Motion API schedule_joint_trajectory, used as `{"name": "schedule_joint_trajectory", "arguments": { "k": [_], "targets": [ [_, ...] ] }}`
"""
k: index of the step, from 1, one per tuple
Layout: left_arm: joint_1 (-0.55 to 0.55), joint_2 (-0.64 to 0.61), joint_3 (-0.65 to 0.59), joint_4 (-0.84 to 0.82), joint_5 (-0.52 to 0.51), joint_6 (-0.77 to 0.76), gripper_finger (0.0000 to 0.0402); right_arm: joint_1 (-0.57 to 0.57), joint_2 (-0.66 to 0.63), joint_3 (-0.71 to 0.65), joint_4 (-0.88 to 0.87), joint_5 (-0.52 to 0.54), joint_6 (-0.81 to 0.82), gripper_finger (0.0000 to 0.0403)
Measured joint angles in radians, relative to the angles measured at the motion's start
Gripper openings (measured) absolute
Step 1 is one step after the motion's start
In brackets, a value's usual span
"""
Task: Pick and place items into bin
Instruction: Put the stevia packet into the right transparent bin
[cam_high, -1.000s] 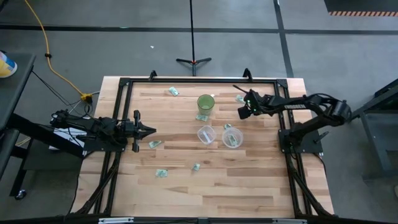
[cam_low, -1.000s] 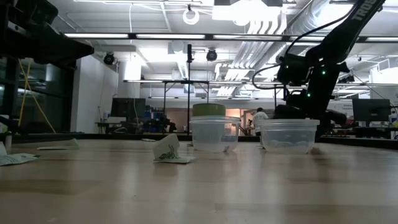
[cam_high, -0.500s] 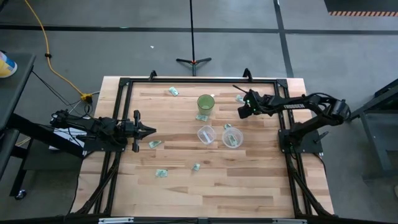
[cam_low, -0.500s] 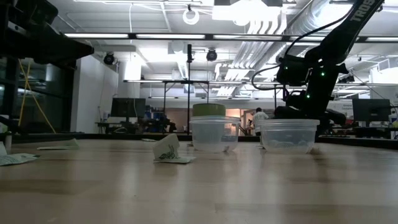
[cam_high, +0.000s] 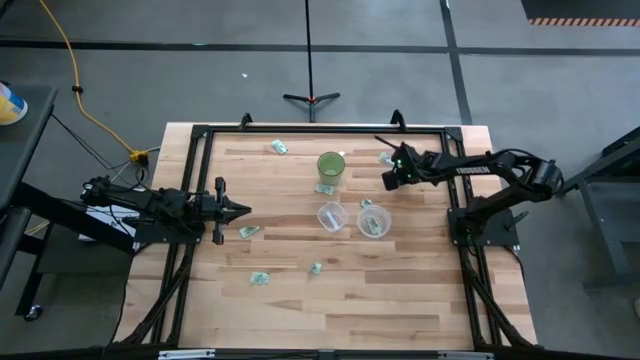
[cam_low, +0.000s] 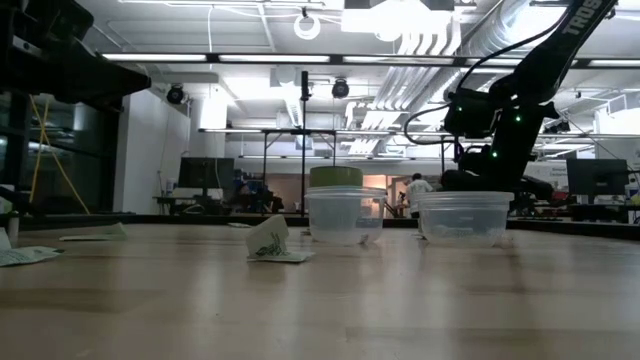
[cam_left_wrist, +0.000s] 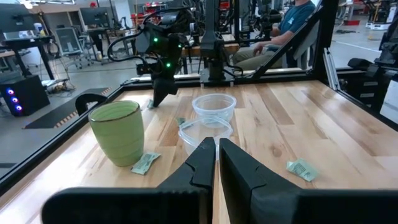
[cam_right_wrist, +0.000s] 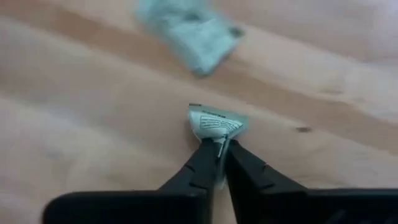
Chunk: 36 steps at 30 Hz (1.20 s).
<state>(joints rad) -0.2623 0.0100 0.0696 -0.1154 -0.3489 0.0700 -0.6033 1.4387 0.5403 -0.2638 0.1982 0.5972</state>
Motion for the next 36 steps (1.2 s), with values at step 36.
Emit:
{"name": "schedule_joint_trajectory", "arguments": {
  "k": [36],
  "targets": [
    [0.000,0.000,0.000,0.000,0.000,0.007,0.0060,0.531,-0.123,0.354,-0.407,-0.263,-0.287,0.0051]
  ]
}}
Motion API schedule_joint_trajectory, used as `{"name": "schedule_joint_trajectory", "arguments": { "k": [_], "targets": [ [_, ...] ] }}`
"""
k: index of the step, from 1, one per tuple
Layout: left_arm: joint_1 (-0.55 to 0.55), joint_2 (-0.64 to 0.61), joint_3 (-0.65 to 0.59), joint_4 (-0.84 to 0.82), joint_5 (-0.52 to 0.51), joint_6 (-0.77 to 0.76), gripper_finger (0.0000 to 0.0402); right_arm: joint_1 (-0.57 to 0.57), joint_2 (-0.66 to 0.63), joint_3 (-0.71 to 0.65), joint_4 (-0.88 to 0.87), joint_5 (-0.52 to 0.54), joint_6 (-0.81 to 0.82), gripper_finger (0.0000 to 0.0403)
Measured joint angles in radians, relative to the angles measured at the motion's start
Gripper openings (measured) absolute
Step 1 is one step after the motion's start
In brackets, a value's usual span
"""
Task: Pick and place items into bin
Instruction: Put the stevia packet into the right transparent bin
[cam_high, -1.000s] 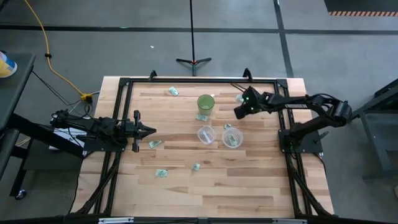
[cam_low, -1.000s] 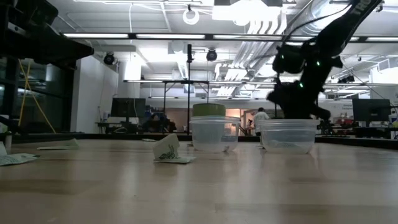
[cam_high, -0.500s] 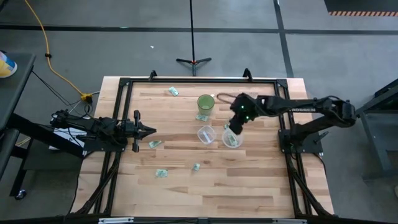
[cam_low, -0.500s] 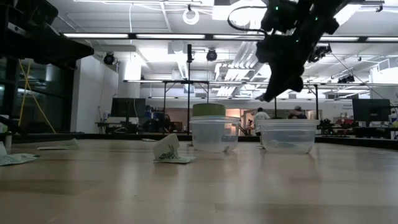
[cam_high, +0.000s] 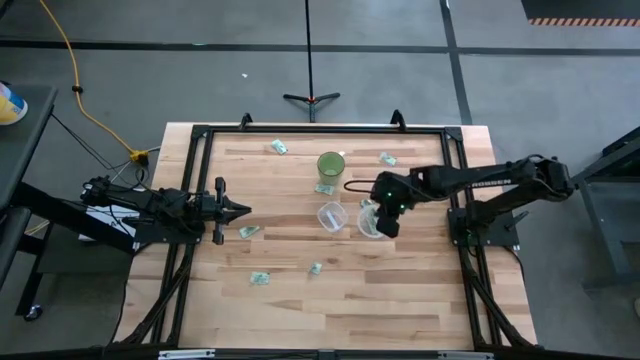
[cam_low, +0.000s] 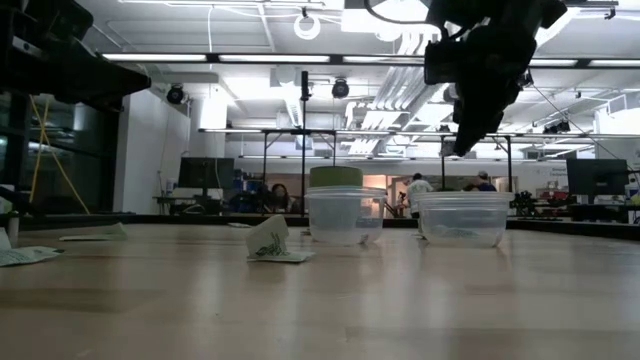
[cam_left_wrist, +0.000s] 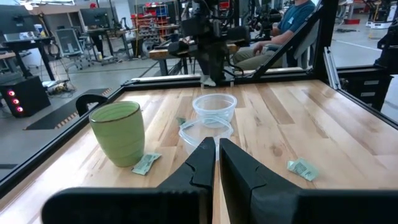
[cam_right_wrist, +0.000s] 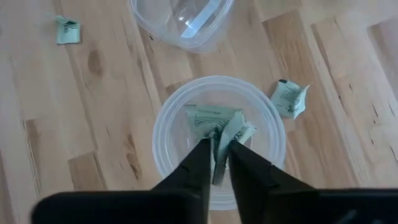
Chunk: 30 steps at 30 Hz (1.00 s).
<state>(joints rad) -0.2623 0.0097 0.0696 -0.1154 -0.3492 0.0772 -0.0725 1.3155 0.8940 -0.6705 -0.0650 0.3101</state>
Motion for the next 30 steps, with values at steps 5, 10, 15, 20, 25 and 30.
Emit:
{"name": "schedule_joint_trajectory", "arguments": {
  "k": [5,10,15,20,25,30],
  "targets": [
    [0.000,0.000,0.000,0.000,0.000,0.000,0.0060,0.002,0.000,0.000,0.001,-0.004,0.002,0.0117],
    [0.000,0.000,0.000,0.000,0.000,0.000,0.0060,-0.018,0.000,0.000,0.020,0.152,0.012,0.0163],
    [0.000,0.000,0.000,0.000,0.000,-0.003,0.0060,-0.134,0.000,0.001,0.025,0.327,0.080,0.0192],
    [0.000,0.000,0.000,0.000,0.000,-0.003,0.0060,-0.280,0.020,0.001,0.110,0.338,0.014,0.0231],
    [0.000,0.000,0.000,0.000,0.000,-0.003,0.0060,-0.418,0.101,0.002,0.219,0.256,-0.093,0.0264],
    [0.000,0.000,0.000,0.000,0.000,-0.003,0.0060,-0.516,0.208,0.002,0.253,0.229,-0.203,0.0272]
  ]
}}
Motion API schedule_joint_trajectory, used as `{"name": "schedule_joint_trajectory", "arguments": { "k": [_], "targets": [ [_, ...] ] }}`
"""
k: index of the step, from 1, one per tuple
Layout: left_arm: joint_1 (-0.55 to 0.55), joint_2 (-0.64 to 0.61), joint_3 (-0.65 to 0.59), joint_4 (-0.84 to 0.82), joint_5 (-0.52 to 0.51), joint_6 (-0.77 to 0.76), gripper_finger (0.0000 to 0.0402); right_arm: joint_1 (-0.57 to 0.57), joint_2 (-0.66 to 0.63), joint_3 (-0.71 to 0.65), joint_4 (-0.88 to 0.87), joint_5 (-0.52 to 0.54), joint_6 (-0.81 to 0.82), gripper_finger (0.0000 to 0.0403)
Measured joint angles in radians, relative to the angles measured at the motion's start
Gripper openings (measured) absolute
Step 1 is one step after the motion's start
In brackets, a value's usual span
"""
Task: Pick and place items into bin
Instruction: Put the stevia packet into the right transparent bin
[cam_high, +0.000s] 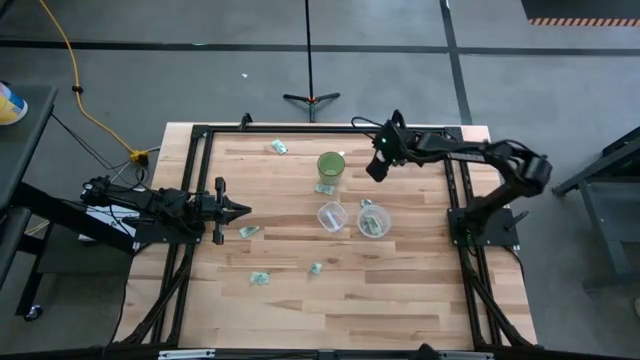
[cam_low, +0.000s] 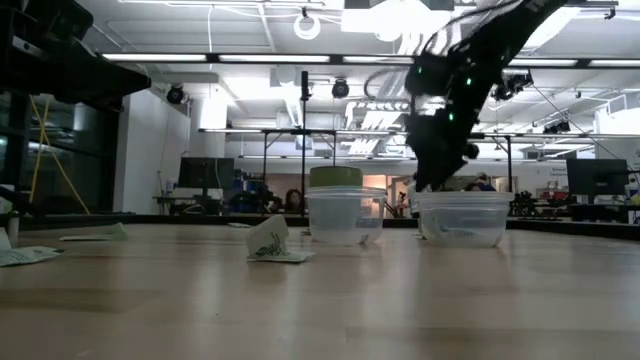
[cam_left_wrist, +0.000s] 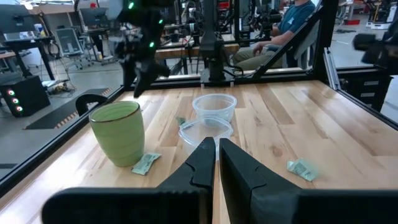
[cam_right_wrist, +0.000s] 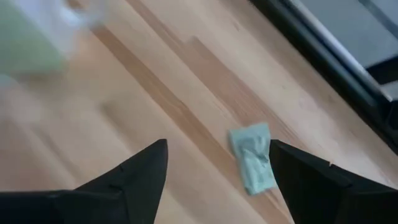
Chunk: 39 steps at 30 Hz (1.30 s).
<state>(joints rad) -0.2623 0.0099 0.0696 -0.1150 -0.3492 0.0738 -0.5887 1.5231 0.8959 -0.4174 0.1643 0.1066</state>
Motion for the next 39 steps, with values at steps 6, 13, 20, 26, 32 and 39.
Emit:
{"name": "schedule_joint_trajectory", "arguments": {
  "k": [6,13,20,26,32,39],
  "targets": [
    [0.000,0.000,0.000,-0.012,0.000,0.000,0.0060,-0.074,0.105,0.000,0.016,-0.042,-0.035,0.0272],
    [0.000,0.000,0.000,-0.016,0.000,-0.001,0.0060,-0.122,0.167,0.000,0.018,-0.069,-0.063,0.0272],
    [0.000,0.000,0.000,-0.016,0.000,-0.003,0.0060,-0.164,0.174,-0.001,0.027,-0.069,-0.092,0.0272],
    [0.000,0.000,0.000,-0.016,0.000,-0.003,0.0060,-0.191,0.174,-0.001,0.034,-0.164,-0.114,0.0262],
    [0.000,0.000,0.000,-0.015,0.000,-0.002,0.0060,-0.192,0.201,-0.001,0.032,-0.170,-0.109,0.0250],
    [0.000,0.000,0.000,-0.016,0.000,-0.001,0.0060,-0.192,0.241,0.004,0.024,-0.167,-0.110,0.0235]
  ]
}}
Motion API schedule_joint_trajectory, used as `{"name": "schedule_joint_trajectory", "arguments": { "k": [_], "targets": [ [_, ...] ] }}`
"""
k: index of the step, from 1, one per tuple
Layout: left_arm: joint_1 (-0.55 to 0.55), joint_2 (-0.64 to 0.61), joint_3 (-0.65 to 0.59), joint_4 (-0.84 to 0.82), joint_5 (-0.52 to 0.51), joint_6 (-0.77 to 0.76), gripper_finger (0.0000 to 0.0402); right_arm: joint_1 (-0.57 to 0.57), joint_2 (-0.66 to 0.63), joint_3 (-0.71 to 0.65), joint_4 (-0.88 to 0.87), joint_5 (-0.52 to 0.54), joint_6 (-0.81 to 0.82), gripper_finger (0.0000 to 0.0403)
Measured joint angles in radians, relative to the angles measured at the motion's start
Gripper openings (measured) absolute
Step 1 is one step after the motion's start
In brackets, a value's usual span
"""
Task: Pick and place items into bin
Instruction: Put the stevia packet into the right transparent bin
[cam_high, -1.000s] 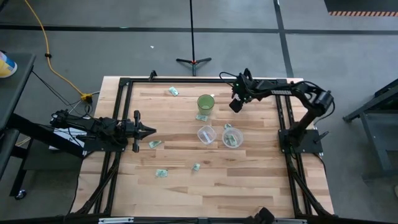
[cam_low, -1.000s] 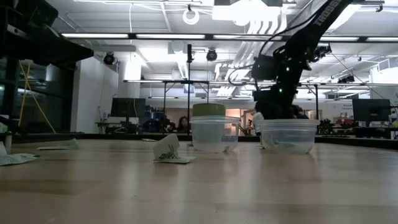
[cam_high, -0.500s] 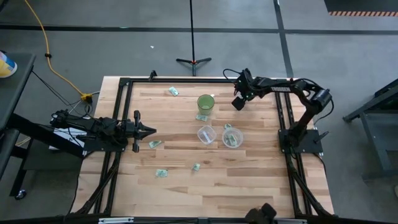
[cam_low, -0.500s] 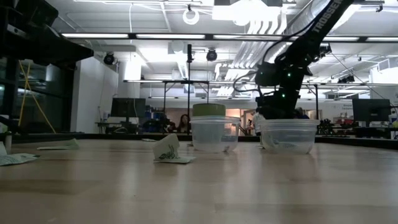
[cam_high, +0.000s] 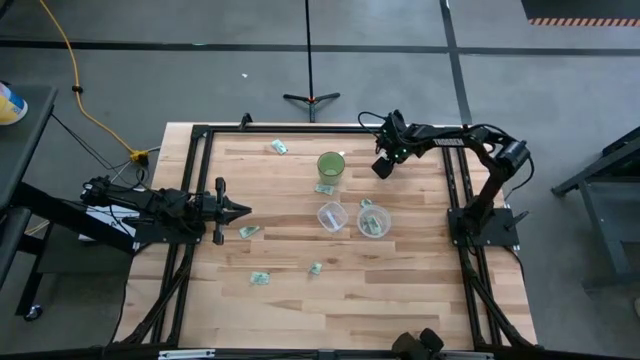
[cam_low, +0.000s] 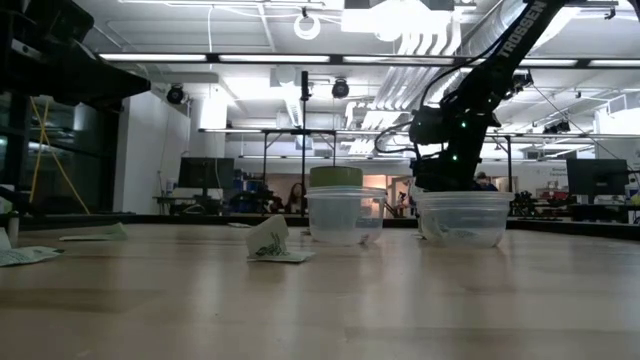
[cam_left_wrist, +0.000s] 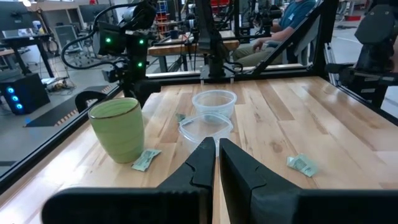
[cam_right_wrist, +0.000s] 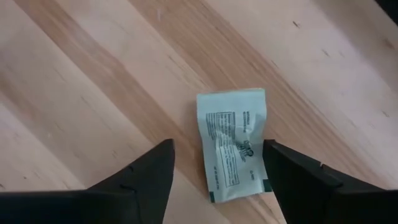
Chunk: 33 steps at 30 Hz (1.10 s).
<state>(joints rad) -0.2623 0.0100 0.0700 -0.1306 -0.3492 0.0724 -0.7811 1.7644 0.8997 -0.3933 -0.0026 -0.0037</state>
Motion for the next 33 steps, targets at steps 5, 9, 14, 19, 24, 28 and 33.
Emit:
{"name": "schedule_joint_trajectory", "arguments": {
  "k": [5,9,14,19,24,28,33],
  "targets": [
    [0.000,0.000,0.000,0.000,0.000,0.001,0.0060,0.000,-0.018,-0.002,-0.010,0.000,0.025,0.0210],
    [0.000,0.000,0.000,0.000,0.000,0.001,0.0060,0.001,-0.036,-0.006,-0.017,-0.002,0.026,0.0182],
    [0.000,0.000,0.000,0.000,0.000,-0.002,0.0060,0.002,-0.054,-0.007,-0.029,-0.035,0.056,0.0141],
    [0.000,0.000,0.000,0.000,0.000,-0.002,0.0060,0.003,-0.055,-0.007,-0.048,-0.040,0.050,0.0097],
    [0.000,0.000,0.000,0.000,0.000,-0.003,0.0060,0.003,-0.057,-0.007,-0.073,-0.058,0.041,0.0043],
    [0.000,0.000,0.000,0.000,0.000,-0.003,0.0060,0.003,-0.057,-0.007,-0.086,-0.165,0.025,0.0005],
    [0.000,0.000,0.000,0.000,0.000,-0.003,0.0060,0.030,-0.057,-0.005,-0.090,-0.291,0.014,0.0009]
  ]
}}
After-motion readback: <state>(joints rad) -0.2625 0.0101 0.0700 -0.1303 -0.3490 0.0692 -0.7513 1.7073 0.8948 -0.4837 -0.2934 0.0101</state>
